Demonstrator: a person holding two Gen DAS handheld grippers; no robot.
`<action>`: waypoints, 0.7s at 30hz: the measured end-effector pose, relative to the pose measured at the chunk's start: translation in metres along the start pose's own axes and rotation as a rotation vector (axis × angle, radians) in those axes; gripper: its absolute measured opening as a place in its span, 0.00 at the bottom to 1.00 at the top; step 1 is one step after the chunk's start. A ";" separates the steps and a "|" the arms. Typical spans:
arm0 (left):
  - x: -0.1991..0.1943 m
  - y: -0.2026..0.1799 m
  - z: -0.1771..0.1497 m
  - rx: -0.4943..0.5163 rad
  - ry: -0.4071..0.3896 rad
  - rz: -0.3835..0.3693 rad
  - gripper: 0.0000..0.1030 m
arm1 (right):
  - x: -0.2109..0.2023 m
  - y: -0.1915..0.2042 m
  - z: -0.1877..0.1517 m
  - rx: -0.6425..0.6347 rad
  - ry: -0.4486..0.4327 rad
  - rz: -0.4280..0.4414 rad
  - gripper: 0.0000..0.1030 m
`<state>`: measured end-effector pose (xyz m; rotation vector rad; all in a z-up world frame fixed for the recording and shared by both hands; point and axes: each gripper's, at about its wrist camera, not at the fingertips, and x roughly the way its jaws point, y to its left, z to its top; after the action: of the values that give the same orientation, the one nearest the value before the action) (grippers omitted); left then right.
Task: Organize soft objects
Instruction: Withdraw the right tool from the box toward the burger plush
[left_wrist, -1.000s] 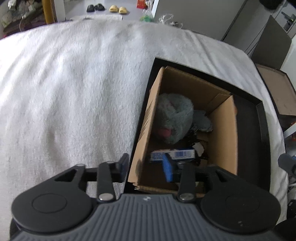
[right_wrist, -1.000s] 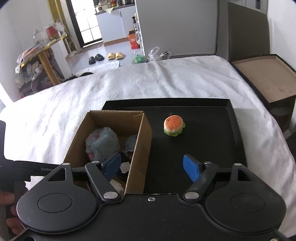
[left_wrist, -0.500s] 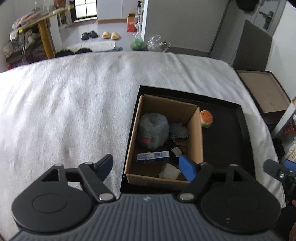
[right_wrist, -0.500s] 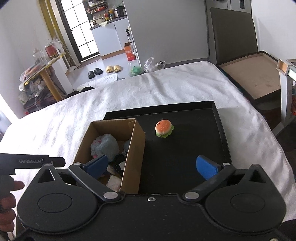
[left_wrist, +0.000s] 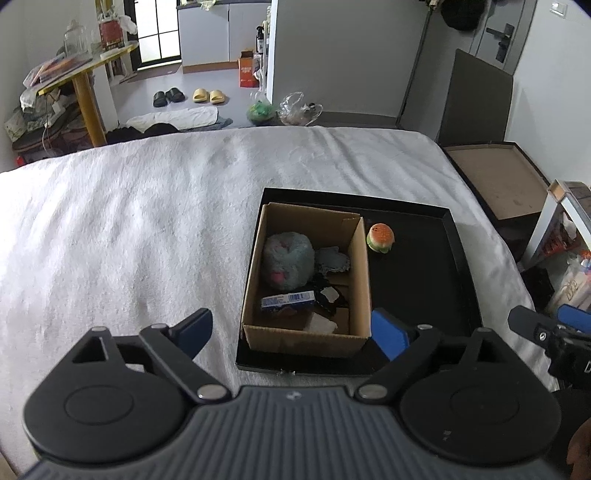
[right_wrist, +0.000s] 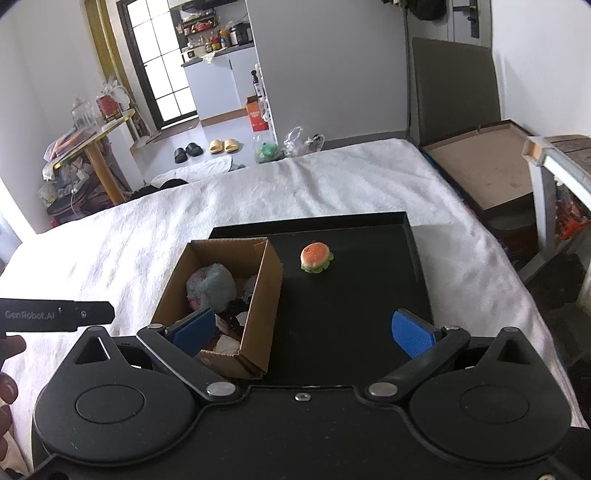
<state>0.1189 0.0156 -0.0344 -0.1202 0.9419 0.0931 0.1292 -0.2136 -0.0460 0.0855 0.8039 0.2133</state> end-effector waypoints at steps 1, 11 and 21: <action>-0.001 0.000 -0.001 0.001 -0.004 0.002 0.89 | -0.003 0.000 -0.001 0.002 -0.006 0.002 1.00; 0.001 0.003 -0.004 0.005 -0.016 0.017 0.89 | -0.006 -0.012 -0.006 0.042 -0.032 0.025 1.00; 0.031 0.011 0.004 -0.011 -0.029 0.057 0.89 | 0.033 -0.028 -0.004 0.064 -0.056 0.037 1.00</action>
<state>0.1385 0.0274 -0.0577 -0.1022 0.9165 0.1520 0.1529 -0.2334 -0.0757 0.1663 0.7542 0.2194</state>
